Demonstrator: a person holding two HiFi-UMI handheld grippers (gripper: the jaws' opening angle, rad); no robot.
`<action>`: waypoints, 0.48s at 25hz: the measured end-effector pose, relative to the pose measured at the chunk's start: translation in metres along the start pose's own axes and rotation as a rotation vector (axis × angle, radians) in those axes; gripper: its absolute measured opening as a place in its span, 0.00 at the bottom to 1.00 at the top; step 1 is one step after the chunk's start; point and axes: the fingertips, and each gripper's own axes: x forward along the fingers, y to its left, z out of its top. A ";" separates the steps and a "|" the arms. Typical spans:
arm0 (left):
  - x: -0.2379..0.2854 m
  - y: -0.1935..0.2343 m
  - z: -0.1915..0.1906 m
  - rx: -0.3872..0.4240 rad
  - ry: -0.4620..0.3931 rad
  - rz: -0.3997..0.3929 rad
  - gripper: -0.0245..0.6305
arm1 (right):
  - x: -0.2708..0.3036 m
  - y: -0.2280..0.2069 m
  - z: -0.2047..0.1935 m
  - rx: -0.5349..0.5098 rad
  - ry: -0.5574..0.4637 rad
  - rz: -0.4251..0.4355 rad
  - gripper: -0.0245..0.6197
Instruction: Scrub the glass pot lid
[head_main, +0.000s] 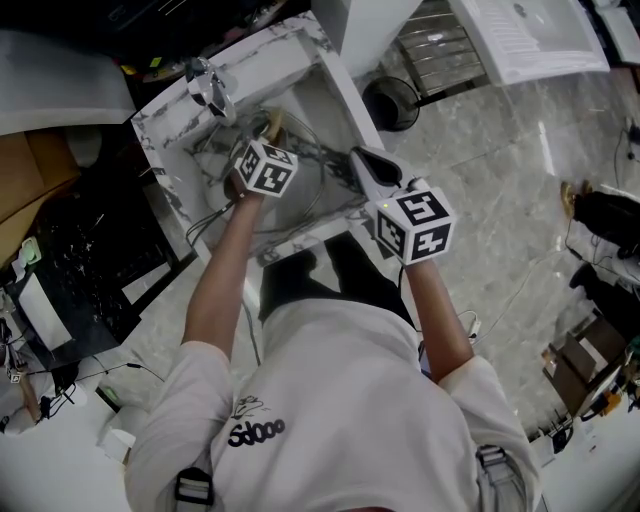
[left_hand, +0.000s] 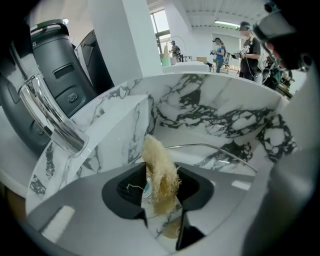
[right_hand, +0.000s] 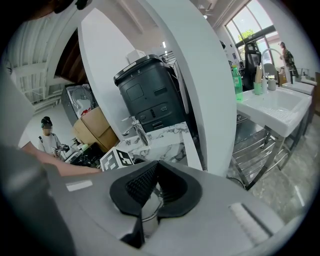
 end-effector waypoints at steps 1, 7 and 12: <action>0.000 -0.001 0.000 0.009 0.001 0.000 0.26 | -0.001 0.000 0.000 0.002 0.000 0.000 0.04; -0.004 0.000 0.002 0.020 0.002 0.018 0.16 | -0.006 0.001 -0.001 0.008 -0.001 -0.002 0.04; 0.000 -0.003 0.002 0.053 0.029 0.020 0.14 | -0.014 0.000 -0.001 0.022 -0.011 -0.003 0.04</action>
